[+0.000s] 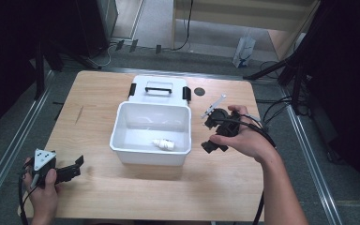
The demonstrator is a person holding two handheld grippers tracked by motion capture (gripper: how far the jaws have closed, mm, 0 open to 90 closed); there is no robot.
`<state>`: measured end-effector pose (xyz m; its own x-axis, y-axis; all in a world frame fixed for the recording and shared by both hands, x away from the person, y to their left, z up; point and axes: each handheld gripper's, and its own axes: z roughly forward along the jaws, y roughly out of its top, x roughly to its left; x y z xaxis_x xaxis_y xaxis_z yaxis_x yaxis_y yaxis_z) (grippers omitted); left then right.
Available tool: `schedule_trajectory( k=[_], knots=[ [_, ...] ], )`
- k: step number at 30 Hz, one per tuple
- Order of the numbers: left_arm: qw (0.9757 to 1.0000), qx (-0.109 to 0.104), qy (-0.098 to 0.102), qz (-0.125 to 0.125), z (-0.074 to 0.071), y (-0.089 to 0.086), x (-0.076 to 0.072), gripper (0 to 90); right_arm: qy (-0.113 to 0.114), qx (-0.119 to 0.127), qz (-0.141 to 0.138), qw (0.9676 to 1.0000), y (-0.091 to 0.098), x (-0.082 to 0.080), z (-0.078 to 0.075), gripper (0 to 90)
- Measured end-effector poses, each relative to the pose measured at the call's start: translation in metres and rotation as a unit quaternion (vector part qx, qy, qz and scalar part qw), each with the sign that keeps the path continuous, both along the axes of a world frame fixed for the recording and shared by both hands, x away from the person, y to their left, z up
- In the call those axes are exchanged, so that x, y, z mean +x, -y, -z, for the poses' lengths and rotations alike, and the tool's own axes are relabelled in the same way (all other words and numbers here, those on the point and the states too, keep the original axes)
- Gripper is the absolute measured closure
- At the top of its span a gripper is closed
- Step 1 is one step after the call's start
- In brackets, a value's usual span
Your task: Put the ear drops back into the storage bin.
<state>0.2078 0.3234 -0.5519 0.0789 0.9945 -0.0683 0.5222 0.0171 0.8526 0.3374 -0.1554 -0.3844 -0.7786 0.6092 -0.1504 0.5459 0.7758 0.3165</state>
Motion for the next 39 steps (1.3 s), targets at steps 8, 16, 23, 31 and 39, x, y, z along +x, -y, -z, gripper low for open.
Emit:
schedule_trajectory(
  k=[8, 16, 23, 31, 39],
  knots=[
    [1.0, 0.003, -0.002, 0.001, 0.0, 0.0, 0.0, 0.2, 0.016, -0.003, 0.019, 0.9997, 0.029, -0.01, 0.016, 0.0],
    [1.0, 0.005, -0.001, 0.001, 0.0, 0.0, 0.0, 0.2, 0.039, 0.013, 0.063, 0.9972, 0.061, -0.025, 0.035, 0.0],
    [1.0, 0.006, -0.001, 0.001, 0.0, 0.001, 0.0, 0.2, 0.065, 0.026, 0.105, 0.9921, 0.085, -0.038, 0.053, 0.0],
    [1.0, 0.008, -0.001, 0.003, 0.0, 0.001, -0.001, 0.2, 0.078, 0.052, 0.126, 0.9875, 0.107, -0.051, 0.072, 0.0],
    [1.0, 0.001, 0.002, -0.001, 0.0, 0.0, -0.001, 0.2, 0.102, 0.079, 0.15, 0.9801, 0.132, -0.071, 0.093, 0.0]
  ],
)
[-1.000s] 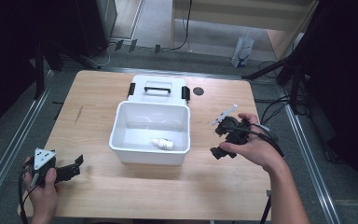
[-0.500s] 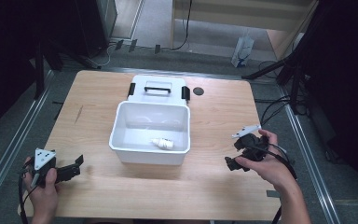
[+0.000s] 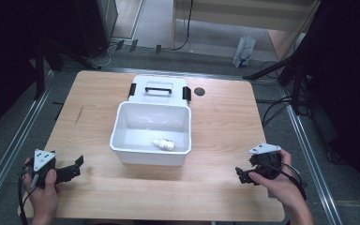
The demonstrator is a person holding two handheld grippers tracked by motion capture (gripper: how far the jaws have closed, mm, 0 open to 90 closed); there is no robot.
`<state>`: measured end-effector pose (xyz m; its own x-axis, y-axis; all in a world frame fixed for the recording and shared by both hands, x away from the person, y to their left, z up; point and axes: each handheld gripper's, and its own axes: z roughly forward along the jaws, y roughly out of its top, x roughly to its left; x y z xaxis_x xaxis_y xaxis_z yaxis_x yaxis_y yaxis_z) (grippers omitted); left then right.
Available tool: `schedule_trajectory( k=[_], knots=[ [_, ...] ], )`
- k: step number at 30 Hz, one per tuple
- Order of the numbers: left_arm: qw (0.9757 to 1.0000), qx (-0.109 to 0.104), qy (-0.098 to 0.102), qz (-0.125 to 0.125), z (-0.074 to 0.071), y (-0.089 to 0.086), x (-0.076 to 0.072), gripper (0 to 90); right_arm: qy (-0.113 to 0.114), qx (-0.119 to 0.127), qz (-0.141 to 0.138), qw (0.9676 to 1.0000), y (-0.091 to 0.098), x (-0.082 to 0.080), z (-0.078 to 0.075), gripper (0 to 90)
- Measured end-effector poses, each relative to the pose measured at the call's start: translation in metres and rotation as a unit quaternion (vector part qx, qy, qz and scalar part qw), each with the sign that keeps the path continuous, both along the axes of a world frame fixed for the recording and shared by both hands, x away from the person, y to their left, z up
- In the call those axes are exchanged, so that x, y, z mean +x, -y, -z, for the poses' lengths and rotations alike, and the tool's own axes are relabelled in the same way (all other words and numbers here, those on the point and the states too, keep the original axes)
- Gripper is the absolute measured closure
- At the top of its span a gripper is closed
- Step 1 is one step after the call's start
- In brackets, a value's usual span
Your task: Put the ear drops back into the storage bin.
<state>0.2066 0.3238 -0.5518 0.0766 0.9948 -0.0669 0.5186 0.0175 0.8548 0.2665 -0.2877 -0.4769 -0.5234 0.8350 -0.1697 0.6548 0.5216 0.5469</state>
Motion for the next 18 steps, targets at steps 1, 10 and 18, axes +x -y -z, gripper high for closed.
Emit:
schedule_trajectory(
  k=[1, 10, 18],
  knots=[
    [1.0, 0.0, 0.0, 0.0, 0.0, 0.0, 0.0, 0.2, 0.0, 0.0, 0.0, 1.0, 0.0, 0.0, 0.0, 0.0],
    [1.0, 0.003, -0.001, -0.001, 0.0, 0.0, -0.001, 0.2, 0.028, 0.042, 0.028, 0.9983, 0.027, -0.025, 0.03, 0.0],
    [1.0, 0.002, -0.003, -0.004, 0.0, -0.001, 0.0, 0.2, 0.077, 0.119, 0.079, 0.9868, 0.05, -0.044, 0.055, 0.0]
  ],
)
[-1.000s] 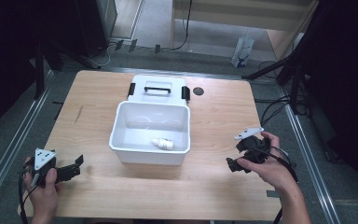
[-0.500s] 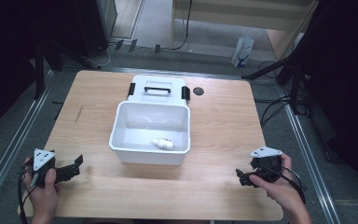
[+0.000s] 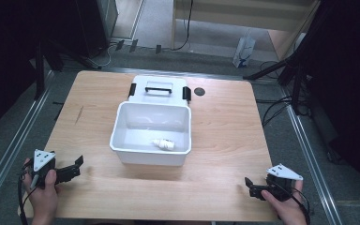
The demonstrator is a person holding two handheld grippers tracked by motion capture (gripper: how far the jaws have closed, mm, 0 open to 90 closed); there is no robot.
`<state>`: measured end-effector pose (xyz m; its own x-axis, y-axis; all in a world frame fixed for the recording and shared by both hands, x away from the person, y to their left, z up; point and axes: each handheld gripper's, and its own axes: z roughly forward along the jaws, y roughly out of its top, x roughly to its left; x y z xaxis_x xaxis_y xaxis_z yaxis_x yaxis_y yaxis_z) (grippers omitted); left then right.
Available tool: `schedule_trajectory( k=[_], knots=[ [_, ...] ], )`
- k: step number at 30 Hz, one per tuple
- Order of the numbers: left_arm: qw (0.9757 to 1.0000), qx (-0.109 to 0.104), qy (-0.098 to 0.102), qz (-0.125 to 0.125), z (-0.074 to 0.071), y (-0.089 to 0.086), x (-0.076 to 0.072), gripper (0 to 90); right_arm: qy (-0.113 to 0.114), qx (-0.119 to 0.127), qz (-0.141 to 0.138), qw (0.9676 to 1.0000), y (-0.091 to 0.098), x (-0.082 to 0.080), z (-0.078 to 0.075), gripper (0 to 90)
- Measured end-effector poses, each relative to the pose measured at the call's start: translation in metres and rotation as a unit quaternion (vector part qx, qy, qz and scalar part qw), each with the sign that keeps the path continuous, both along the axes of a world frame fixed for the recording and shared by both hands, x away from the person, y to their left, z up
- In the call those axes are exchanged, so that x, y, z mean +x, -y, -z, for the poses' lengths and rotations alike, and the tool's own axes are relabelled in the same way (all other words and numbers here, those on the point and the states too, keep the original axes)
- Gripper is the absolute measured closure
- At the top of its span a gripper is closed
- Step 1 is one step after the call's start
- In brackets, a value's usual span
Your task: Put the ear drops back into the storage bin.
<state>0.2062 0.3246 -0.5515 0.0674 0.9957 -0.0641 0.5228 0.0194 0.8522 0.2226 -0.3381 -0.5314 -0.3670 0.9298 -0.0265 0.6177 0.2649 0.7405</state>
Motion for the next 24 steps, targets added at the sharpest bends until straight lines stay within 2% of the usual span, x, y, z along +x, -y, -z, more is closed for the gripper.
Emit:
schedule_trajectory(
  k=[2, 3, 7, 9, 10, 12, 13, 16, 20, 24],
  knots=[
    [1.0, -0.002, 0.002, -0.001, 0.0, 0.0, 0.0, 0.2, 0.01, 0.018, 0.006, 0.9998, 0.002, -0.004, 0.004, 0.0],
    [1.0, 0.0, 0.002, 0.0, 0.0, 0.0, 0.0, 0.2, 0.024, 0.029, 0.013, 0.9992, 0.003, -0.007, 0.009, 0.0],
    [1.0, 0.005, 0.002, -0.001, 0.0, 0.002, 0.0, 0.2, 0.046, 0.047, 0.035, 0.9972, 0.005, -0.009, 0.016, 0.0],
    [1.0, 0.006, 0.001, -0.002, 0.0, 0.002, 0.0, 0.2, 0.05, 0.069, 0.052, 0.995, 0.008, -0.009, 0.016, 0.0],
    [1.0, 0.006, 0.001, -0.003, 0.0, 0.002, 0.0, 0.2, 0.066, 0.092, 0.068, 0.9913, 0.012, -0.01, 0.016, 0.0],
    [1.0, 0.006, 0.0, -0.003, 0.0, 0.002, 0.0, 0.2, 0.065, 0.099, 0.071, 0.9904, 0.014, -0.011, 0.016, 0.0],
    [1.0, 0.005, 0.0, -0.007, 0.0, 0.002, 0.0, 0.2, 0.064, 0.11, 0.082, 0.9884, 0.017, -0.011, 0.016, 0.0],
    [1.0, 0.005, -0.001, -0.007, 0.0, 0.002, 0.0, 0.2, 0.054, 0.113, 0.082, 0.9887, 0.017, -0.01, 0.016, 0.0],
    [0.9999, 0.007, 0.0, -0.008, 0.0, 0.002, -0.001, 0.2, 0.047, 0.104, 0.082, 0.9901, 0.014, -0.01, 0.017, 0.0],
    [0.9999, 0.007, 0.003, -0.007, 0.0, 0.002, -0.001, 0.2, 0.039, 0.107, 0.086, 0.9897, 0.015, -0.009, 0.017, 0.0]
  ],
)
